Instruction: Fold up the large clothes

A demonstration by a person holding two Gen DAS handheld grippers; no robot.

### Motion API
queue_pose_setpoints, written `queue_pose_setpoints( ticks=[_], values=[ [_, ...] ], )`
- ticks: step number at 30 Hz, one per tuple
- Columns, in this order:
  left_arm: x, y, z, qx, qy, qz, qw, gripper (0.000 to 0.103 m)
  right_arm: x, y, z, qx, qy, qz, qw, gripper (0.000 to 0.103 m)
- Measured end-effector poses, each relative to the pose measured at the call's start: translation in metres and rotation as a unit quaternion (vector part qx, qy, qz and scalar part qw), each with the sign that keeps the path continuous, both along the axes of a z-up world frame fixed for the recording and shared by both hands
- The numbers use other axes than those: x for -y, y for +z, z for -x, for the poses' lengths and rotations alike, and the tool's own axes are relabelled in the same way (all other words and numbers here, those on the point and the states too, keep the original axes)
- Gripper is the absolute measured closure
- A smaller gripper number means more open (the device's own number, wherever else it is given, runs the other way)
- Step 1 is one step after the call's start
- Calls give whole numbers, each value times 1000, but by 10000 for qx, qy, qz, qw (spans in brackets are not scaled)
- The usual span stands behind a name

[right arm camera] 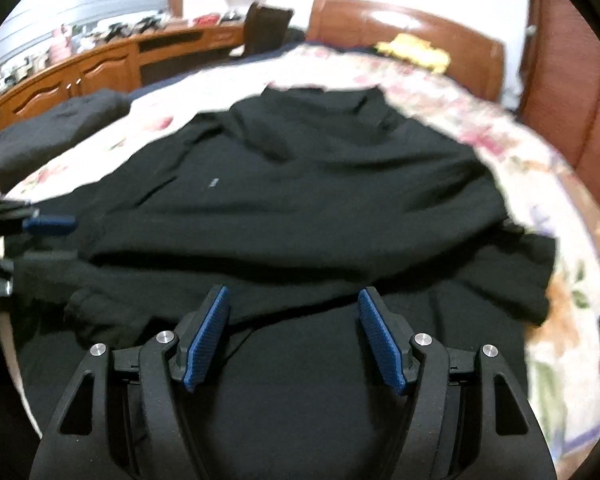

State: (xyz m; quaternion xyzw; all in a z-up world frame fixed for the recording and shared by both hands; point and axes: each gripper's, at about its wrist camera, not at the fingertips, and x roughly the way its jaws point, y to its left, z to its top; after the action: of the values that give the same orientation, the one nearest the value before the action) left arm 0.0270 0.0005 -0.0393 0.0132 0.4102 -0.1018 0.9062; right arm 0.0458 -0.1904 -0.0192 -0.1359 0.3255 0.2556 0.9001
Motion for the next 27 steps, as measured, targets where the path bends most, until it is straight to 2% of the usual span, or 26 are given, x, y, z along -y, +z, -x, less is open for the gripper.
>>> queue_pose_setpoints(
  ticks=[4,7,11,15,19,23,27],
  values=[
    [-2,0,-3,-84,-93,175,9998,61,18,13,-3,153,-227,-301,9992,34],
    [-2,2,-6,-203,-317,343,9987,70,26,13,-8,147,-346,-311,9988,34],
    [-3,10,-10,-190,-421,334,9984,93,32,14,-12,214,-498,-193,9983,34],
    [-7,32,-14,157,-342,83,9993,95,39,16,-14,225,-580,-246,9978,34],
    [-23,63,-28,593,-63,-192,9980,96,43,16,-15,219,-624,-266,9975,34],
    [-44,88,-48,842,257,-458,9951,96,46,15,-15,199,-660,-275,9972,34],
    [-61,96,-68,902,449,-657,9927,95,46,14,-16,187,-671,-263,9972,34]
  ],
)
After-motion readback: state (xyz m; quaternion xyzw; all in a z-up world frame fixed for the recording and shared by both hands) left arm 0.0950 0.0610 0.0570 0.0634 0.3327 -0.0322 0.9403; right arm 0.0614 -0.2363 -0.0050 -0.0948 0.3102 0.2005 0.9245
